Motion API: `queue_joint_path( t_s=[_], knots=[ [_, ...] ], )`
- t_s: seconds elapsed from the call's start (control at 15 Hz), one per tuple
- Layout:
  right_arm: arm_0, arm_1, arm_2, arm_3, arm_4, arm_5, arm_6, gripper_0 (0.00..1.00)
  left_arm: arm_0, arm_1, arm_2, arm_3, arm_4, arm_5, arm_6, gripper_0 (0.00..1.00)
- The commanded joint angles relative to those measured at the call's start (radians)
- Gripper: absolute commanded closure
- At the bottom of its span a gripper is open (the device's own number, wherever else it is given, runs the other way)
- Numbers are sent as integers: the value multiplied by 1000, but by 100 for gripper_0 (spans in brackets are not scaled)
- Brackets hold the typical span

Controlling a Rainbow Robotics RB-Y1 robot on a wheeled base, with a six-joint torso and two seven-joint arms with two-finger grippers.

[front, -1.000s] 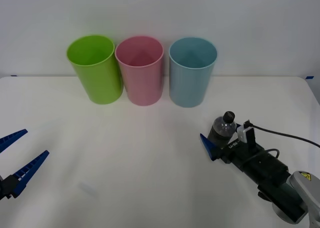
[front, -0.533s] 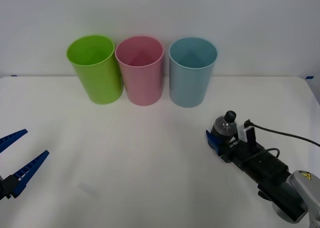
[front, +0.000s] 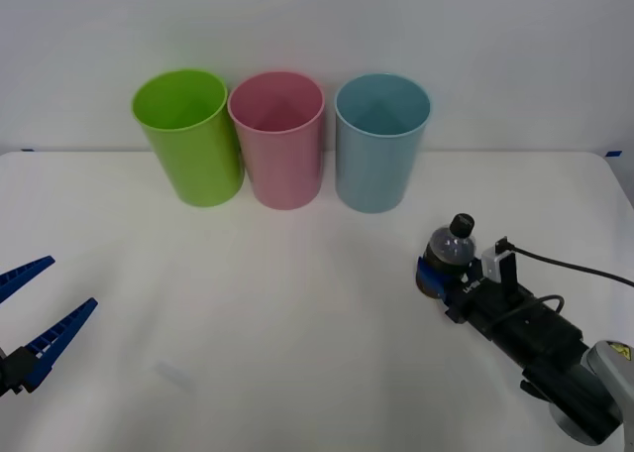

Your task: Grasp the object on the table and drop it into the matching bin: aluminum can to the light blue bin, PET bottle to the pink bin.

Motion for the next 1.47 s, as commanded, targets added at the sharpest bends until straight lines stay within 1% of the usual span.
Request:
queue_joint_path(
  t_s=[0.07, 0.47, 0.73, 0.87, 1.0, 1.13, 1.27, 1.47],
  knots=[
    [57, -29, -3, -83, -26, -5, -12, 100, 0, 0, 0, 0, 0, 0, 0, 0],
    [180, -90, -6, -341, -98, 15, -66, 100, 0, 0, 0, 0, 0, 0, 0, 0],
    [218, -158, -18, -479, -97, 20, -233, 100, 0, 0, 0, 0, 0, 0, 0, 0],
    [229, -192, -44, -539, -98, 20, -330, 100, 0, 0, 0, 0, 0, 0, 0, 0],
    [228, -211, -83, -570, -98, 18, -409, 100, 0, 0, 0, 0, 0, 0, 0, 0],
    [226, -225, -130, -600, -98, 17, -469, 100, 0, 0, 0, 0, 0, 0, 0, 0],
    [211, -236, -158, -623, -98, 17, -517, 100, 0, 0, 0, 0, 0, 0, 0, 0],
    [139, -262, -162, -625, -97, 24, -561, 100, 0, 0, 0, 0, 0, 0, 0, 0]
  ],
)
